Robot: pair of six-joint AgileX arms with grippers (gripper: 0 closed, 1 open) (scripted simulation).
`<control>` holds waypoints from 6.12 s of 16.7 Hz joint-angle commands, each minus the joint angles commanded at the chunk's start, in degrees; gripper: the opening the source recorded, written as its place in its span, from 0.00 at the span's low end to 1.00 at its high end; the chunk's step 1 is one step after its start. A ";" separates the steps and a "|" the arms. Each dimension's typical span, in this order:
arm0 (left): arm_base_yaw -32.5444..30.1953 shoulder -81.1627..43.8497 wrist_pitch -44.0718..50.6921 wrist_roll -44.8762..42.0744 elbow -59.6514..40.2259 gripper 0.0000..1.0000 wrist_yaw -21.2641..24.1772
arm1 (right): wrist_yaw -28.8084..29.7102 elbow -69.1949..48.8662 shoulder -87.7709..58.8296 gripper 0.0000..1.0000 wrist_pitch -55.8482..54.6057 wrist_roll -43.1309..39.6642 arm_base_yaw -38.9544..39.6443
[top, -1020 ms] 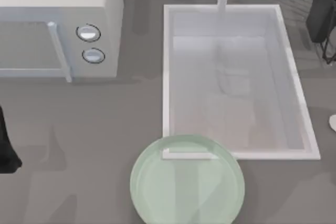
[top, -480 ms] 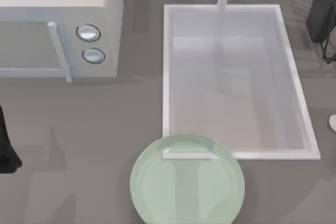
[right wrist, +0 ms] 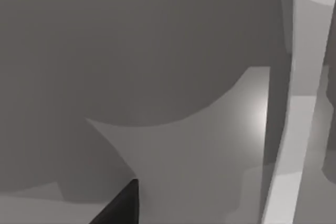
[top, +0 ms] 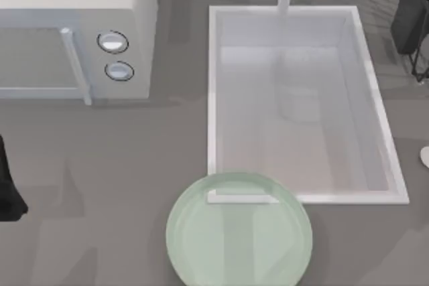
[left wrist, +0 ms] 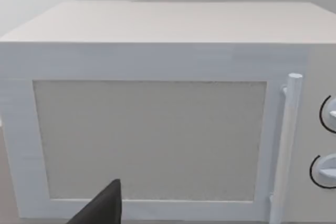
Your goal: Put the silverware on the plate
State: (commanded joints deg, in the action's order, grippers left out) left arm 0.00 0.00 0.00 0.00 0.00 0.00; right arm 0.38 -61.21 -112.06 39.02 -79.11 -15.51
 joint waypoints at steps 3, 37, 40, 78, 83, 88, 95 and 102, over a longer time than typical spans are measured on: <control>0.00 0.00 0.00 0.00 0.00 1.00 0.00 | 0.00 0.00 0.00 0.25 0.00 0.00 0.00; 0.00 0.00 0.00 0.00 0.00 1.00 0.00 | -0.29 -17.84 8.09 0.00 26.61 6.99 9.68; 0.00 0.00 0.00 0.00 0.00 1.00 0.00 | -0.50 -20.22 4.64 0.00 26.66 12.94 22.25; 0.00 0.00 0.00 0.00 0.00 1.00 0.00 | 0.95 -24.23 1.41 0.00 23.87 40.39 63.03; 0.00 0.00 0.00 0.00 0.00 1.00 0.00 | -0.29 -23.64 -1.88 0.00 18.56 38.79 65.01; 0.00 0.00 0.00 0.00 0.00 1.00 0.00 | -0.86 -21.40 -5.64 0.00 14.82 37.89 66.39; 0.00 0.00 0.00 0.00 0.00 1.00 0.00 | -0.89 -20.67 -6.42 0.08 14.55 37.81 66.50; 0.00 0.00 0.00 0.00 0.00 1.00 0.00 | -0.89 -20.67 -6.42 0.60 14.55 37.81 66.50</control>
State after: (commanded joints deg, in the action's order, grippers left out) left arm 0.00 0.00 0.00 0.00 0.00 0.00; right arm -0.50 -81.88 -118.48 53.57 -41.30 50.99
